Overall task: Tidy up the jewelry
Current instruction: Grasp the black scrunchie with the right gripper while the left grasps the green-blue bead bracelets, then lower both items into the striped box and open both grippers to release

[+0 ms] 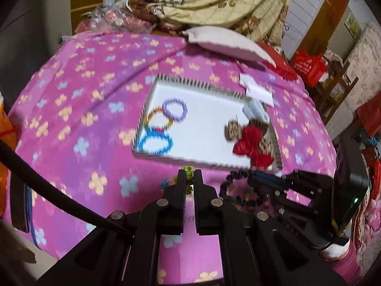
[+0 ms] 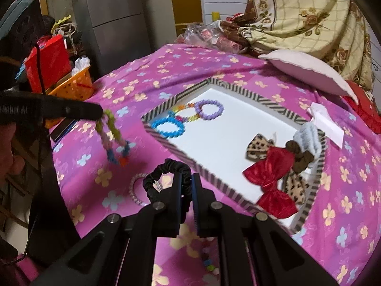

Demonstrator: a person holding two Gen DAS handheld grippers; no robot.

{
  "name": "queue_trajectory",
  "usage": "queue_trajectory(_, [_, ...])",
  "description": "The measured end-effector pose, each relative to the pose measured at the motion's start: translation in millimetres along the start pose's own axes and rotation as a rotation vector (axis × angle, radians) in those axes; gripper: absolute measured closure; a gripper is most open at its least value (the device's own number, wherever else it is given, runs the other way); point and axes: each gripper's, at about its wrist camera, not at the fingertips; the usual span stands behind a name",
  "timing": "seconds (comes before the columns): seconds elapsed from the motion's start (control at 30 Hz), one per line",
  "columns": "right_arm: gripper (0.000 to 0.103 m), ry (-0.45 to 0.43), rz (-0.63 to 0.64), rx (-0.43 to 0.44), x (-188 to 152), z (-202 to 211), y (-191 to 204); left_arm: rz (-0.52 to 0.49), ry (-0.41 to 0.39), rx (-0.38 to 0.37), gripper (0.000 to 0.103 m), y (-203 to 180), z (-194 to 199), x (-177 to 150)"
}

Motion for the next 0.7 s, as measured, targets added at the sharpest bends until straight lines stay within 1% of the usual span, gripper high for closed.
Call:
queue_trajectory(0.13, [0.095, -0.014, -0.022, -0.017, 9.4, 2.8, -13.0, -0.014, -0.029, 0.025, 0.095, -7.7, 0.3, 19.8])
queue_trajectory(0.27, [0.095, -0.022, -0.046, -0.034, 18.6, 1.6, -26.6, -0.027, -0.030, 0.052, 0.095, -16.1, -9.5, 31.4])
queue_trajectory(0.4, [0.095, -0.023, -0.064, -0.048, 23.3, 0.2, -38.1, -0.045, -0.026, 0.075, 0.095, -23.3, -20.6, 36.6])
queue_trajectory(0.7, [0.095, -0.013, -0.092, -0.071, 32.9, -9.3, -60.8, -0.066, -0.007, 0.096, 0.095, -32.0, -41.7, 43.3])
Point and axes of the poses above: each gripper's, at about its wrist camera, not at the fingertips, and z roughly against the way its jaws point, y to its left, x to its top, and after that the axes turned 4 degrees about z, right-handed
